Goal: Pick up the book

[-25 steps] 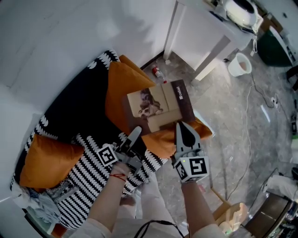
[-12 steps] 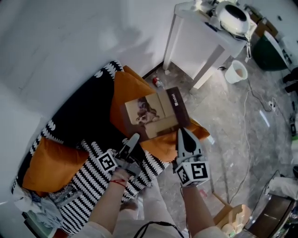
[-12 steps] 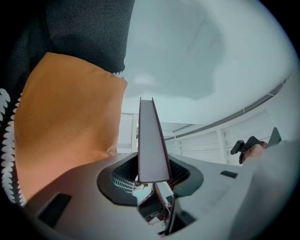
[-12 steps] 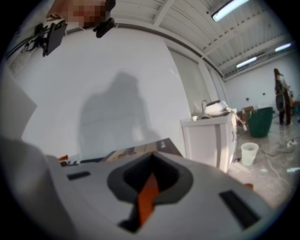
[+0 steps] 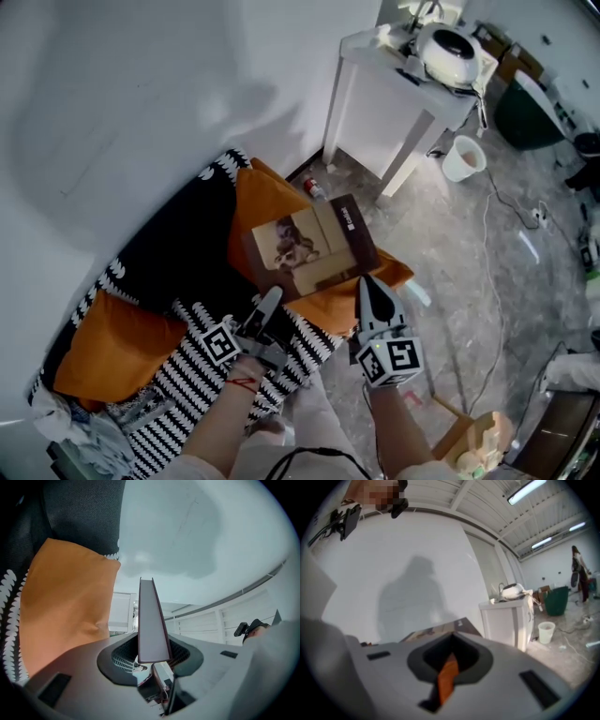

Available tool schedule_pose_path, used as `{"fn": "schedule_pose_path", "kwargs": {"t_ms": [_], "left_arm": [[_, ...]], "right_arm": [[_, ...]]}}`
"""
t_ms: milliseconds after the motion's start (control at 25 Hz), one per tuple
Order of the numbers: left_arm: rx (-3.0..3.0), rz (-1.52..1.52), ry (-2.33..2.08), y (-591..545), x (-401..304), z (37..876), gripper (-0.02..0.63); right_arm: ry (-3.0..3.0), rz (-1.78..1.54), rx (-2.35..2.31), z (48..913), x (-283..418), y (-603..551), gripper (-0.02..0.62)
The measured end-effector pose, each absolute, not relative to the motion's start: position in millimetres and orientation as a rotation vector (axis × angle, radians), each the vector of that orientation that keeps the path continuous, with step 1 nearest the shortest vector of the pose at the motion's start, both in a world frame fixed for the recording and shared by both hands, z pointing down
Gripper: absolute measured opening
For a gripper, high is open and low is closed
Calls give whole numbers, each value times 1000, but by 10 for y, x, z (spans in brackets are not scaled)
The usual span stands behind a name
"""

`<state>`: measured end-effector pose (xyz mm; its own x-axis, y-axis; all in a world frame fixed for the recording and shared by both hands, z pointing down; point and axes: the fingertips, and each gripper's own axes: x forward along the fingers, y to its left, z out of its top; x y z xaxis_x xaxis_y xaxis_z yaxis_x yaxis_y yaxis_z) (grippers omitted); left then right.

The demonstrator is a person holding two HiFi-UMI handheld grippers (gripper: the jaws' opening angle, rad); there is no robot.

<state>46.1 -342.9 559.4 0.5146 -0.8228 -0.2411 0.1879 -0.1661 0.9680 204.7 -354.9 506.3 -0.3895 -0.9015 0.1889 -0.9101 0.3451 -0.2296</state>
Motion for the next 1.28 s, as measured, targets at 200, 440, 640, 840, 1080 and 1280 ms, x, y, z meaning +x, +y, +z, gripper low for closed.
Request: {"fn": "schedule_pose_path", "kwargs": {"t_ms": [200,440,640,840,1080,1280], "left_arm": [[1477,-988,-582,-3347,376,5440,167],[1455,-996,-581,-3221,272,5320,167],[1448,-996,-594,-3129,183,5229,167],[1450,-996,-591,-3036,137,5107,167],[1449,-1003,-583,-2950,84,4970,167],[1445,-1010,-585,-2834,53,4876,167]], "right_arm": [[-2540,480,1748,4951,2062,-3414,12],[-2547,516,1749,4847,2007,-3262,12],[-2555,509,1729,4770,1951,-3163,12],[-2569,518,1708,4679,1895,-3056,12],[-2613,506,1654,4525,1787,-2944,12],[-2639,507,1627,4454,1746,-2812,13]]}}
